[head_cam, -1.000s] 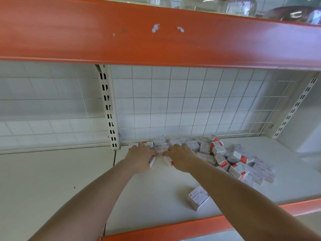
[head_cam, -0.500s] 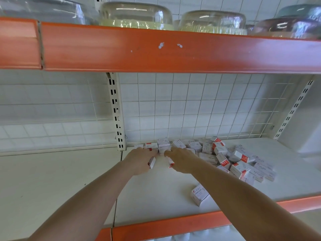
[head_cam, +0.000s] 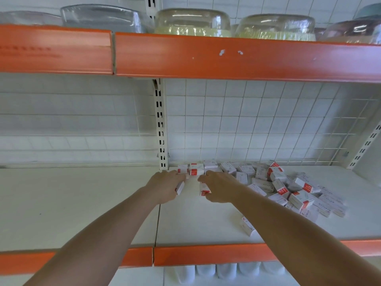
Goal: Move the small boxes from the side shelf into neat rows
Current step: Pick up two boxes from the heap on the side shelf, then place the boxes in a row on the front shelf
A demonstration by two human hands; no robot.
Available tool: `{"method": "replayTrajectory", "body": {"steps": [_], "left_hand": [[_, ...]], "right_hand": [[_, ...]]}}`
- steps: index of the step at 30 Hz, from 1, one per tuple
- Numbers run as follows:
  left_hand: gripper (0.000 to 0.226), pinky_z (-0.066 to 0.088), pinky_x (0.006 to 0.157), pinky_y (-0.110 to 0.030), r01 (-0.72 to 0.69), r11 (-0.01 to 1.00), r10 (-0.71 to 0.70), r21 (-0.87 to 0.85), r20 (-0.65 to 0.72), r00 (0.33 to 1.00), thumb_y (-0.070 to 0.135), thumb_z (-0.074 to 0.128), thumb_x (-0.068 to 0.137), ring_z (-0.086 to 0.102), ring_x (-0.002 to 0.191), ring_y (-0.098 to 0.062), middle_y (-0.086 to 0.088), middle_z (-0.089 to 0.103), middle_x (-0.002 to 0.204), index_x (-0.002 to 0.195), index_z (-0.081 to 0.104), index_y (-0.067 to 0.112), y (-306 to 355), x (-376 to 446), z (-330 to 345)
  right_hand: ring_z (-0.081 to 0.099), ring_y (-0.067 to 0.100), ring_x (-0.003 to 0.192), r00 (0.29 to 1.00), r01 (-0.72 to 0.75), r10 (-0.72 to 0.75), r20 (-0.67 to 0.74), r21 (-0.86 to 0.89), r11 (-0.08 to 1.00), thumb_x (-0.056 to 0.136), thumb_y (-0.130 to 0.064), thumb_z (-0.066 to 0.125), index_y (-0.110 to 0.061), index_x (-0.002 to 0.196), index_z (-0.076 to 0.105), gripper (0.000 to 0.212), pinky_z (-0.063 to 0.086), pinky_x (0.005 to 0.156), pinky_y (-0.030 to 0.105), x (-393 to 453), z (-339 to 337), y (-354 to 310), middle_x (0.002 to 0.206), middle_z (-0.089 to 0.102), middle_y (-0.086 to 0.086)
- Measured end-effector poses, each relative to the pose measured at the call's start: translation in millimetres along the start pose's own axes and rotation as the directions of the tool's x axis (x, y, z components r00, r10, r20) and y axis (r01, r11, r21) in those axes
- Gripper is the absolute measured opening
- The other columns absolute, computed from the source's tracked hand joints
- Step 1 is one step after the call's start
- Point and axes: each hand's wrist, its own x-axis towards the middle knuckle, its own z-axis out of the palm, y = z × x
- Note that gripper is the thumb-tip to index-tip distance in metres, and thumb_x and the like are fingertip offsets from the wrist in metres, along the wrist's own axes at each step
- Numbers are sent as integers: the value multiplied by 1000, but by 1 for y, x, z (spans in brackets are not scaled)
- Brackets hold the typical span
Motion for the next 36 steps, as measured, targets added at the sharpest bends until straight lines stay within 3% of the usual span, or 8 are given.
{"method": "replayTrajectory", "body": {"steps": [9, 14, 20, 26, 36], "left_hand": [[40, 36, 75, -31, 60, 998, -60, -18, -37, 997, 13, 48, 88, 52, 103, -28, -5, 54, 116, 127, 48, 22, -30, -41, -6], [36, 36, 73, -31, 96, 987, -99, -131, -12, 995, 8, 46, 88, 48, 105, -29, -6, 51, 114, 122, 51, 19, -59, -74, -7], [42, 41, 79, -33, 130, 979, -133, -155, -10, 991, 8, 47, 89, 51, 104, -30, -7, 50, 116, 128, 48, 22, -102, -115, -11], [37, 40, 74, -32, 164, 972, -169, -169, -18, 985, 8, 48, 89, 53, 101, -28, -5, 51, 113, 123, 50, 22, -149, -158, -10], [44, 40, 71, -31, 237, 964, -243, -117, -40, 969, 9, 49, 88, 54, 103, -27, -4, 51, 116, 128, 48, 26, -219, -228, -8]], "right_hand": [[49, 28, 124, 999, 26, -25, 26, -40, 999, 91, -27, 53, -20, 146, 34, 59, 45, 98, 41, 6, -12, -45, 142, 43, 6], [54, 28, 116, 998, 59, -59, -31, -8, 998, 89, -25, 57, -17, 142, 39, 56, 50, 89, 39, 14, -21, -86, 133, 50, 5], [55, 27, 112, 991, 117, -117, -59, -4, 993, 90, -24, 57, -21, 143, 36, 57, 45, 81, 33, 27, -34, -144, 128, 50, 5], [54, 29, 113, 986, 159, -160, -43, -27, 987, 91, -27, 56, -22, 144, 34, 58, 47, 88, 39, 39, -46, -206, 127, 48, 6], [53, 28, 115, 978, 193, -196, -74, -38, 980, 92, -29, 56, -22, 144, 33, 58, 44, 87, 36, 59, -58, -302, 131, 47, 5]]}}
